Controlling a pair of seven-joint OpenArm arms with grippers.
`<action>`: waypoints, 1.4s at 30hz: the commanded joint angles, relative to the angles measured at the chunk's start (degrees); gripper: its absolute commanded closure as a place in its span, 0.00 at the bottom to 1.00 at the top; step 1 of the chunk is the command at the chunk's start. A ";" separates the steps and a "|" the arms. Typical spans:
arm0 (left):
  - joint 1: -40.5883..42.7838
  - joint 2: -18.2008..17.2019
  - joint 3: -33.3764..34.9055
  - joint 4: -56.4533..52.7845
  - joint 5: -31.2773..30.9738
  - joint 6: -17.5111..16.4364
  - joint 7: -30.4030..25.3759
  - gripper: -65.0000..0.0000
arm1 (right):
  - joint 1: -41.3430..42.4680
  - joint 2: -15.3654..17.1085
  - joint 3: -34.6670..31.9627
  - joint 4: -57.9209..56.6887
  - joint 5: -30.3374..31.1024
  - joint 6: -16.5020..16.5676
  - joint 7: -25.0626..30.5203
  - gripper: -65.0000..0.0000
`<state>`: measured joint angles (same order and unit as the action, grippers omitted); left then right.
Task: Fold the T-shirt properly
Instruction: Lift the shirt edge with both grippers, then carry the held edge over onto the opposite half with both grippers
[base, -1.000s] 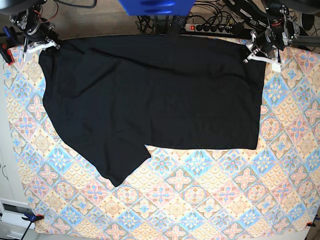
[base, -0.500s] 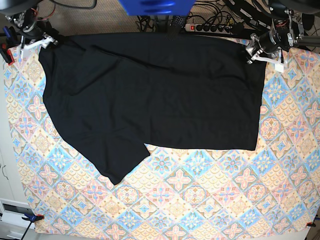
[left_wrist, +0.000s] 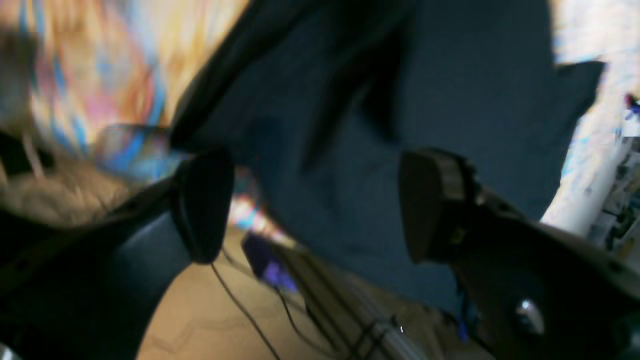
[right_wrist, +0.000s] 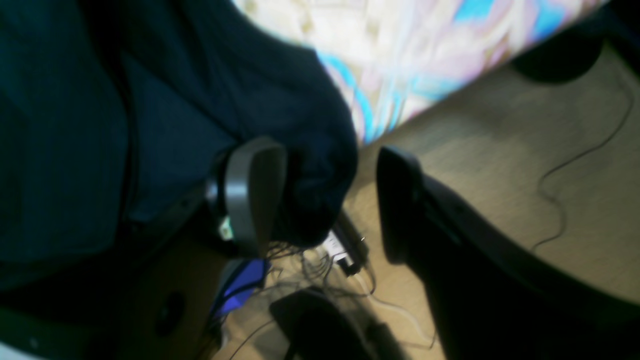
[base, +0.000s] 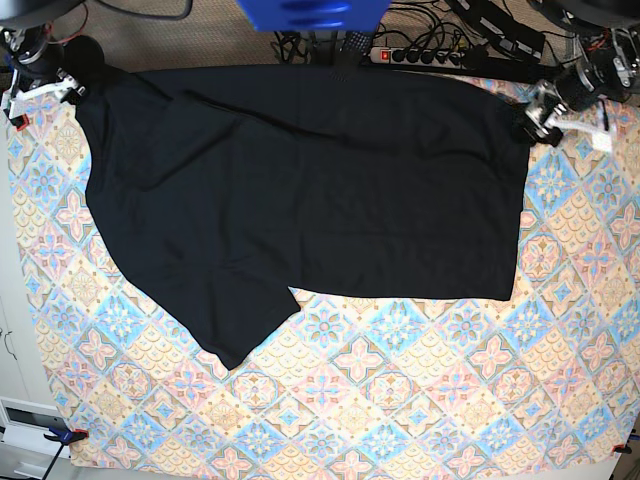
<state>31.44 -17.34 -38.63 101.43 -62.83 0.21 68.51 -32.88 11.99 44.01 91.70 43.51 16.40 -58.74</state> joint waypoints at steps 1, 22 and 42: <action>-0.63 -0.81 -0.88 1.74 -0.25 0.01 -0.07 0.21 | -0.22 0.98 0.61 1.88 0.76 0.34 0.59 0.50; -42.83 -9.25 18.37 -29.82 18.21 -0.08 -4.03 0.21 | 12.00 1.24 -0.98 9.62 0.58 0.34 -5.48 0.50; -60.32 -6.79 45.18 -64.02 21.73 -0.16 -29.43 0.22 | 15.78 2.65 -7.48 9.53 0.49 0.34 -5.66 0.51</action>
<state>-27.79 -23.64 6.61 37.04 -40.07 0.60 38.09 -17.47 13.58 36.21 100.25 43.07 16.47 -65.30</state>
